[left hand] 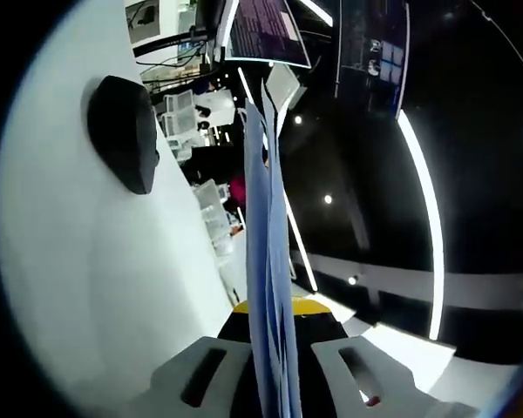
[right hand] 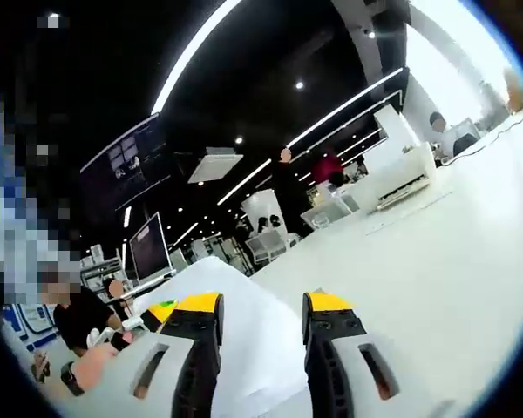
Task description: Organize the stack of printing papers by aligning and flattening the scattered papers on the table
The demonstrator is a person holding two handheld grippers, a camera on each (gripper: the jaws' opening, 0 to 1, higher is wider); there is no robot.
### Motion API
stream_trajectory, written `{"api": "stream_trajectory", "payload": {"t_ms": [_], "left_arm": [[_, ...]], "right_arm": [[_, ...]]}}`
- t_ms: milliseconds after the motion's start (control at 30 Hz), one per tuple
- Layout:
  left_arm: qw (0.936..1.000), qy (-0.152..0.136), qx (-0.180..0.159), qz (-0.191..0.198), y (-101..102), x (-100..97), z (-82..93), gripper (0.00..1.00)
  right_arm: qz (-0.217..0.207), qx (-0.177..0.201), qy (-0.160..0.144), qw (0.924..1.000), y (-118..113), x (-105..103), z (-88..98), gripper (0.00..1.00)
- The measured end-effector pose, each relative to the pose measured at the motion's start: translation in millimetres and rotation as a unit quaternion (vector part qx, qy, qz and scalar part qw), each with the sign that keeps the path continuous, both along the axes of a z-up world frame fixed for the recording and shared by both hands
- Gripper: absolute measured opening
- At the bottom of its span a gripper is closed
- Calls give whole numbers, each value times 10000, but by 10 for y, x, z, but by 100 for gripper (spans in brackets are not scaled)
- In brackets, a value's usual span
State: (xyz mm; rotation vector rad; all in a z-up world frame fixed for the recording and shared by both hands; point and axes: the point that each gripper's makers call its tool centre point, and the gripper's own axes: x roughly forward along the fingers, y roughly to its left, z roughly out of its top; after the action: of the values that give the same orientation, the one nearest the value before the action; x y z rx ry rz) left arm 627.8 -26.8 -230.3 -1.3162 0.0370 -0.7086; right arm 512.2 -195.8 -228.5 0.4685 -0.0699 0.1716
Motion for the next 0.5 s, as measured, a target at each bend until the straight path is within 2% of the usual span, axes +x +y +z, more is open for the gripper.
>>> {"api": "stream_trajectory", "payload": {"t_ms": [167, 233, 333, 400, 500], "left_arm": [[10000, 5, -8, -22, -1, 3, -1, 6], [10000, 4, -8, -20, -1, 2, 0, 6], [10000, -12, -7, -11, 2, -4, 4, 6], [10000, -17, -8, -10, 3, 0, 4, 6], [10000, -26, 13, -2, 4, -5, 2, 6]], "right_arm": [[139, -23, 22, 9999, -29, -11, -36, 41], [270, -53, 135, 9995, -8, -33, -80, 44], [499, -206, 208, 9983, 63, -57, -112, 47], [811, -530, 404, 9945, 183, -61, -189, 46], [819, -666, 456, 9934, 237, -11, -215, 46]]}}
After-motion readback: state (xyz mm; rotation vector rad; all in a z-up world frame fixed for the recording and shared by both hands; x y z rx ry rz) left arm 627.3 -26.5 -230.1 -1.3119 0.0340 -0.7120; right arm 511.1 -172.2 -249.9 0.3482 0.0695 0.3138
